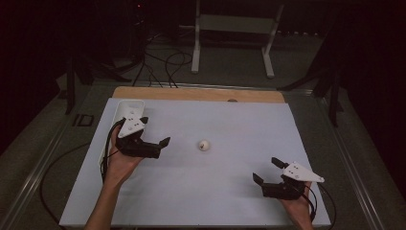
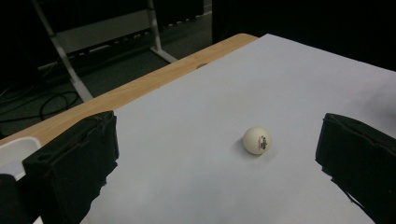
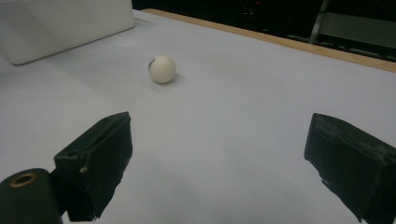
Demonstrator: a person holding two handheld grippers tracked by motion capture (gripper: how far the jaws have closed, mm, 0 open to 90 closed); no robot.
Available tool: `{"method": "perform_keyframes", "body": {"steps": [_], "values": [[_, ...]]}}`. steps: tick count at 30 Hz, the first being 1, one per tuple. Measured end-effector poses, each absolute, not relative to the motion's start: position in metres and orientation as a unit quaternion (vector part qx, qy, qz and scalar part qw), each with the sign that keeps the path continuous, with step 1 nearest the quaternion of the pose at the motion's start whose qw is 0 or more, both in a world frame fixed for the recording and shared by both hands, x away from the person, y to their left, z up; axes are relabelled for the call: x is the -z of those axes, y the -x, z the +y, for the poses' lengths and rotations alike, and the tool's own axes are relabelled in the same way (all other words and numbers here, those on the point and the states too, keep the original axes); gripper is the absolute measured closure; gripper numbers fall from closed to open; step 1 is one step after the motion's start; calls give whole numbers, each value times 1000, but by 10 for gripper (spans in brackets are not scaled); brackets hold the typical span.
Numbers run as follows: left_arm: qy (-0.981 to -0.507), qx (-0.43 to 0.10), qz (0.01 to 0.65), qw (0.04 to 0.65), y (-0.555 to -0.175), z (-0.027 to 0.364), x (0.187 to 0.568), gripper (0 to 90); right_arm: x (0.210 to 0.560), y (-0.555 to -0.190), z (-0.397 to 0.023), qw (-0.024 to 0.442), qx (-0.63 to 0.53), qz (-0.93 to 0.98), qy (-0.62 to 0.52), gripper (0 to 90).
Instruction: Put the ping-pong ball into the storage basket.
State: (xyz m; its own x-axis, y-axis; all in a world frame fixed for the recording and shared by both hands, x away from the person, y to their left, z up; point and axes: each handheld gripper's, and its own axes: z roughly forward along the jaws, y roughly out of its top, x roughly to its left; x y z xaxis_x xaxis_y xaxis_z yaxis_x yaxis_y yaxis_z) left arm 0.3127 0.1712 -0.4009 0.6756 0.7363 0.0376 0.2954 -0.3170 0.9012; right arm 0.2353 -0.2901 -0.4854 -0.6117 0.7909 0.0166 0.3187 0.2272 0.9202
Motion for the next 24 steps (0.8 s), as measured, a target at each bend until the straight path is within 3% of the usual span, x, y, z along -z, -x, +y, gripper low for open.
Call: {"method": "perform_keyframes", "body": {"steps": [24], "values": [[-796,-213,312,473,-336,141,388,0,489,-237,-288,229,-495,755,-364,74]]}}
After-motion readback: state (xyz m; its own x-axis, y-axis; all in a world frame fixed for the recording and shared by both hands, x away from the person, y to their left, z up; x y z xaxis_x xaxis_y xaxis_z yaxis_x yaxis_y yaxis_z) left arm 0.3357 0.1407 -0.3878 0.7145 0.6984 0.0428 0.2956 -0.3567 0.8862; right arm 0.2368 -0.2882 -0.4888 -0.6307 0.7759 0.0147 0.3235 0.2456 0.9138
